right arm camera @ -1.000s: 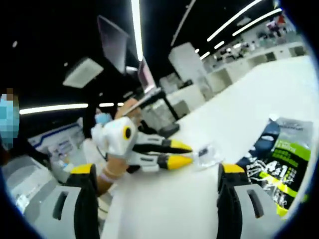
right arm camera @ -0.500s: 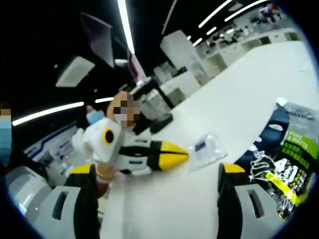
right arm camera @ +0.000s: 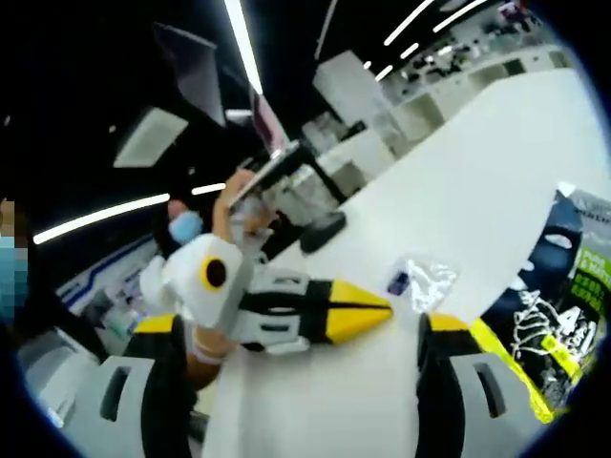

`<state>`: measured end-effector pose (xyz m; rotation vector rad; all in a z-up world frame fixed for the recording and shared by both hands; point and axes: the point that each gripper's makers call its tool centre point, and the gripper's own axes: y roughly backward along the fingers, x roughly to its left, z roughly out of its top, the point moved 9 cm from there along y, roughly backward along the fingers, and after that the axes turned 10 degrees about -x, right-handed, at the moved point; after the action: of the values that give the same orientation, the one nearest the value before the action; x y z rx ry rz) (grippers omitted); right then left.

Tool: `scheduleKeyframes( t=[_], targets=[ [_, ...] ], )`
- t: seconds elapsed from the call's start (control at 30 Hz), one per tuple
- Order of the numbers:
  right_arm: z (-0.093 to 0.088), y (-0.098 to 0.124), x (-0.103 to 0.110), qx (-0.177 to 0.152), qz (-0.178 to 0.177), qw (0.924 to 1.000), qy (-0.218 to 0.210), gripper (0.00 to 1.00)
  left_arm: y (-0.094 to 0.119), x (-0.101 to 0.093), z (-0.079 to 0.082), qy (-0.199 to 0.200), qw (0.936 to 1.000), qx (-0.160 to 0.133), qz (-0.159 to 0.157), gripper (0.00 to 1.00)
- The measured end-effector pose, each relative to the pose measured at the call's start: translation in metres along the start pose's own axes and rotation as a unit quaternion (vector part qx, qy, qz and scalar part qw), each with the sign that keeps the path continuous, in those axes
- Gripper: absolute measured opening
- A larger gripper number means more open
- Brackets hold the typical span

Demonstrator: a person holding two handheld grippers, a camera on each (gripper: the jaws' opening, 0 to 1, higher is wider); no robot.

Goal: Arrange the skincare products in the storage area until every visible bottle or jar stands upright without overlapping.

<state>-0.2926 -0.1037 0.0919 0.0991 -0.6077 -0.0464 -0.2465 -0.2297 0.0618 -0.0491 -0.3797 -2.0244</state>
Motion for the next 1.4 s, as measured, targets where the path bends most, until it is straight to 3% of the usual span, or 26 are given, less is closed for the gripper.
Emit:
scheduleKeyframes(
  t=[0.13, 0.23, 0.27, 0.33, 0.4, 0.43, 0.57, 0.67, 0.77, 0.93, 1.17, 1.4],
  targets=[
    [0.005, 0.000, -0.005, -0.005, -0.015, 0.9998, 0.011, 1.00, 0.000, 0.002, -0.001, 0.012, 0.9999, -0.005, -0.006, 0.00],
    [0.013, 0.000, -0.007, -0.025, -0.015, 0.9995, -0.013, 1.00, 0.001, 0.007, 0.000, 0.026, 0.9995, -0.005, -0.017, 0.00],
    [0.016, 0.000, -0.007, -0.031, -0.013, 0.9992, -0.020, 1.00, 0.003, 0.014, 0.001, 0.011, 0.9999, -0.004, 0.007, 0.00],
    [0.025, 0.000, -0.008, -0.044, -0.015, 0.9984, -0.033, 1.00, 0.006, 0.022, 0.007, 0.013, 0.9979, -0.035, 0.053, 0.00],
    [0.030, 0.000, -0.010, -0.048, -0.024, 0.9965, -0.064, 1.00, 0.007, 0.026, 0.009, 0.030, 0.9985, -0.026, 0.039, 0.01],
    [0.033, -0.002, -0.013, -0.047, -0.031, 0.9937, -0.097, 1.00, 0.006, 0.028, 0.009, 0.046, 0.9987, -0.002, 0.022, 0.01],
    [0.041, -0.006, -0.021, -0.071, -0.035, 0.9774, -0.196, 1.00, 0.001, 0.030, 0.007, 0.049, 0.9982, 0.034, 0.010, 0.01],
    [0.043, -0.006, -0.026, -0.061, -0.059, 0.9808, -0.175, 1.00, -0.001, 0.027, 0.005, 0.042, 0.9978, 0.051, 0.001, 0.01],
    [0.045, -0.007, -0.025, -0.049, -0.066, 0.9827, -0.166, 1.00, -0.001, 0.027, 0.005, 0.034, 0.9982, 0.048, -0.003, 0.01],
    [0.045, -0.013, -0.028, -0.001, -0.089, 0.9832, -0.159, 1.00, -0.001, 0.027, 0.004, 0.047, 0.9979, 0.045, -0.004, 0.00],
    [0.052, -0.023, -0.028, 0.013, -0.091, 0.9799, -0.177, 1.00, 0.000, 0.022, 0.005, 0.001, 0.9986, 0.053, -0.003, 0.00],
    [0.053, -0.022, -0.028, 0.011, -0.093, 0.9776, -0.189, 1.00, -0.004, 0.024, 0.004, 0.019, 0.9988, 0.046, -0.006, 0.00]
  ],
)
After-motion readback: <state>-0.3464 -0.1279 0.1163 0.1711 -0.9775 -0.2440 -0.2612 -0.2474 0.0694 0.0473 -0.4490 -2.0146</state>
